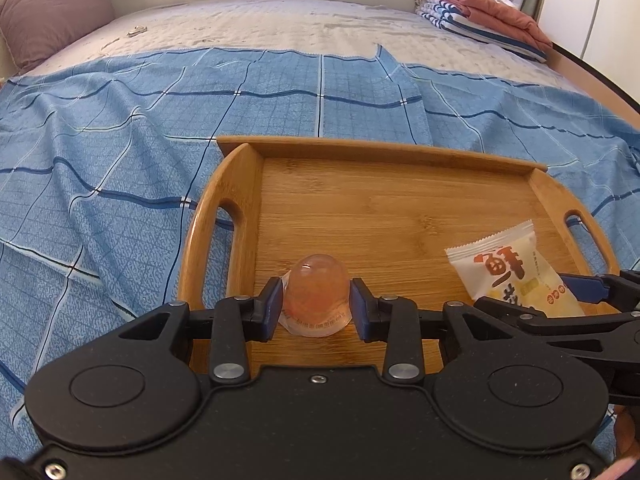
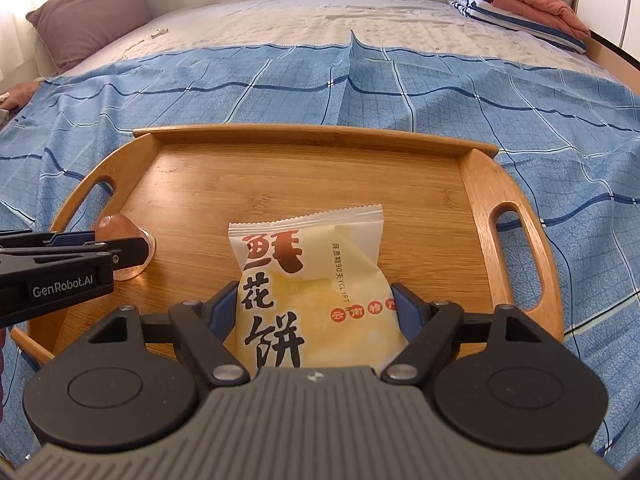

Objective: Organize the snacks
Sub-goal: 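Carry the jelly cup with the left tool while the right tool carries the pastry packet to the wooden tray, then open both tools to release the jelly cup and pastry packet onto the tray, then withdraw both open tools from the tray back toward the snack pile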

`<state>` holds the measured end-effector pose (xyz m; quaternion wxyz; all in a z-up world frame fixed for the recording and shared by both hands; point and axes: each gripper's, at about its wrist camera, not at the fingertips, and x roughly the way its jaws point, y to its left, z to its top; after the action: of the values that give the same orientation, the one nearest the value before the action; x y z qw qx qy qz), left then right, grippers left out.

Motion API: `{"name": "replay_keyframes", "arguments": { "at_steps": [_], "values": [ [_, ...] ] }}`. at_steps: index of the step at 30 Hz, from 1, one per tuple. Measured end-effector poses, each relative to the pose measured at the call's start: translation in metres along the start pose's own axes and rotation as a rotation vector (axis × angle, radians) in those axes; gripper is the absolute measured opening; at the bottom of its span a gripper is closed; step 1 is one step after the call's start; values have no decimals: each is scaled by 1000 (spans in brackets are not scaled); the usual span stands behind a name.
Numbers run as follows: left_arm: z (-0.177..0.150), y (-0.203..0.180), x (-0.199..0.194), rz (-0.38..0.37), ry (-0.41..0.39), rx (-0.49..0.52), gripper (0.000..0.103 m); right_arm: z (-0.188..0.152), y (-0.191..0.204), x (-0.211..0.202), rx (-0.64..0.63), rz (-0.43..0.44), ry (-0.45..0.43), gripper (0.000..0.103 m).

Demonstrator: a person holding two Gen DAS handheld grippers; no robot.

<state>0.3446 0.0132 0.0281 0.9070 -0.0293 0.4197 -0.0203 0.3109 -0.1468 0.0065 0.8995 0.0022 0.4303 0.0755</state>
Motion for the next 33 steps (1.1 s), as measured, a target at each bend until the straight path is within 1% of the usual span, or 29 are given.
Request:
{"name": "replay_keyframes", "arguments": {
  "at_steps": [1,2,3,4,6,8,12,18,24,33],
  "values": [
    [0,2,-1,-4,-3,-9,49,0,-1,-1,5,6,-2,87],
    [1,3,-3,-3,-10,-11,59,0,-2,-2,10,8,-3,88],
    [1,3,-5,3,-19,-7,63,1,-2,-4,12,9,-7,90],
    [1,3,-8,10,-25,1,64,1,-3,-6,13,8,-12,91],
    [1,3,-14,15,-35,14,72,1,-3,-11,13,8,-18,91],
    [0,3,-21,10,-48,25,77,1,-2,-16,13,7,-27,93],
    [-3,4,-42,-6,-74,42,84,0,-1,-33,10,6,-52,95],
    [-16,5,-80,11,-128,79,89,-9,1,-61,-1,4,-94,99],
    [-41,11,-121,-34,-152,85,90,-29,6,-97,-18,28,-143,101],
    [-89,14,-176,-83,-209,92,93,-73,17,-146,-38,53,-203,103]
  ]
}}
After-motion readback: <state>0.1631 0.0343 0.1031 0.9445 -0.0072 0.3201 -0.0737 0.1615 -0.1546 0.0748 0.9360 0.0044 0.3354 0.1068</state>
